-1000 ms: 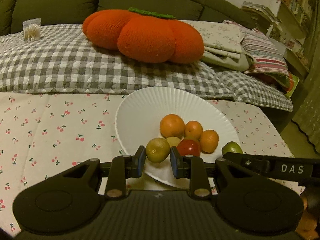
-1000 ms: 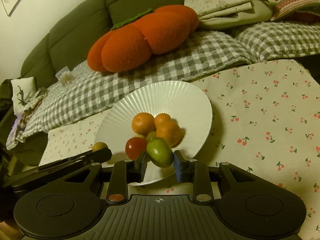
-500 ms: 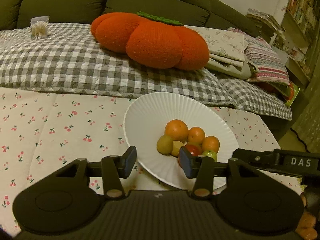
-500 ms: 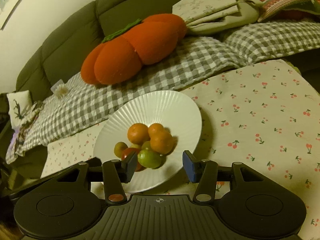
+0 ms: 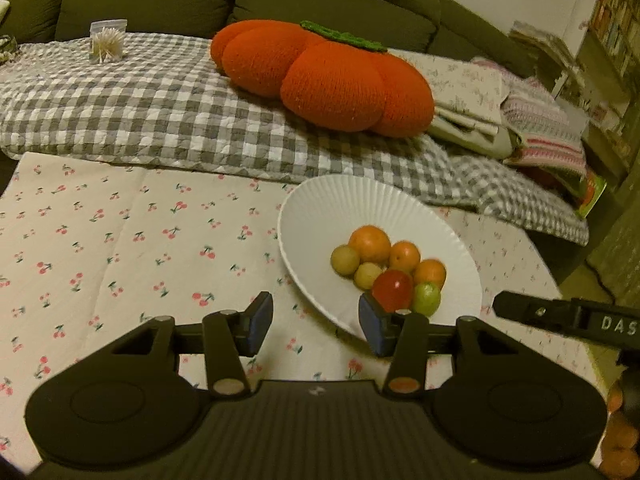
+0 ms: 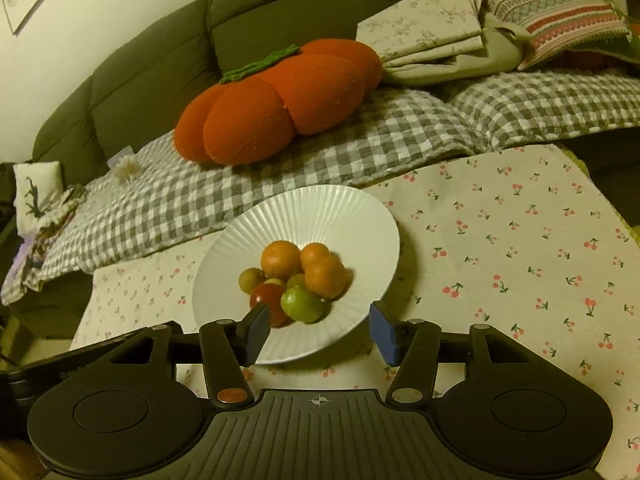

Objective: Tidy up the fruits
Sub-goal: 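Move both open grippers back toward the last lime and yellow fruit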

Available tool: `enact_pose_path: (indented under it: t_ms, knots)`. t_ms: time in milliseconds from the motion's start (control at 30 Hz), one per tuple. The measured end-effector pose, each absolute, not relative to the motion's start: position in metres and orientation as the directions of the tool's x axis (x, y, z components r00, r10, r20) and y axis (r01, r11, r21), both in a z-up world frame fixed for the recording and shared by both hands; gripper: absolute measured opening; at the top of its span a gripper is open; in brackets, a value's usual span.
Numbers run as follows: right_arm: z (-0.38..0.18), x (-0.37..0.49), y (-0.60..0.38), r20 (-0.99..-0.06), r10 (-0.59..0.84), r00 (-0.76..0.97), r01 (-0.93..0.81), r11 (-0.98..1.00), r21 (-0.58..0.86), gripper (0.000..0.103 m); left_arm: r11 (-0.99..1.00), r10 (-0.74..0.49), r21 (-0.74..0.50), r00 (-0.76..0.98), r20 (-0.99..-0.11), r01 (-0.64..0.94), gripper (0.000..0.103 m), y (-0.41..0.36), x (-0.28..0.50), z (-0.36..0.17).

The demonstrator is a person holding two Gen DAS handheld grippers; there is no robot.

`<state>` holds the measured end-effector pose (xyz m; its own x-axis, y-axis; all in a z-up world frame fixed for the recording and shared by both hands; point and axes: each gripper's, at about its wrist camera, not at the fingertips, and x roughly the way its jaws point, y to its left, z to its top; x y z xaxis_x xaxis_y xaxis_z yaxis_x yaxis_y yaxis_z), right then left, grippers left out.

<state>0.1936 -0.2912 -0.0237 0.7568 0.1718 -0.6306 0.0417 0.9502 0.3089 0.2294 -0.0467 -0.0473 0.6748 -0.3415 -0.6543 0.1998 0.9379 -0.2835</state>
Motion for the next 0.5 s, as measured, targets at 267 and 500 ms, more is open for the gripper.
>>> enact_pose_path:
  t_ms: [267,500]
  knots:
    - [-0.02,0.176,-0.275,-0.628,0.162,0.761,-0.008,0.971,0.241,0.066,0.973,-0.229,-0.151,0.695,-0.681,0.173,0.058,-0.051,0.203,-0.041]
    - [-0.016,0.163,-0.269,-0.624,0.167,0.763,-0.03,0.974,0.224,0.069,0.981,-0.188,-0.099,0.708,-0.681,0.166,0.065,-0.046,0.182,-0.035]
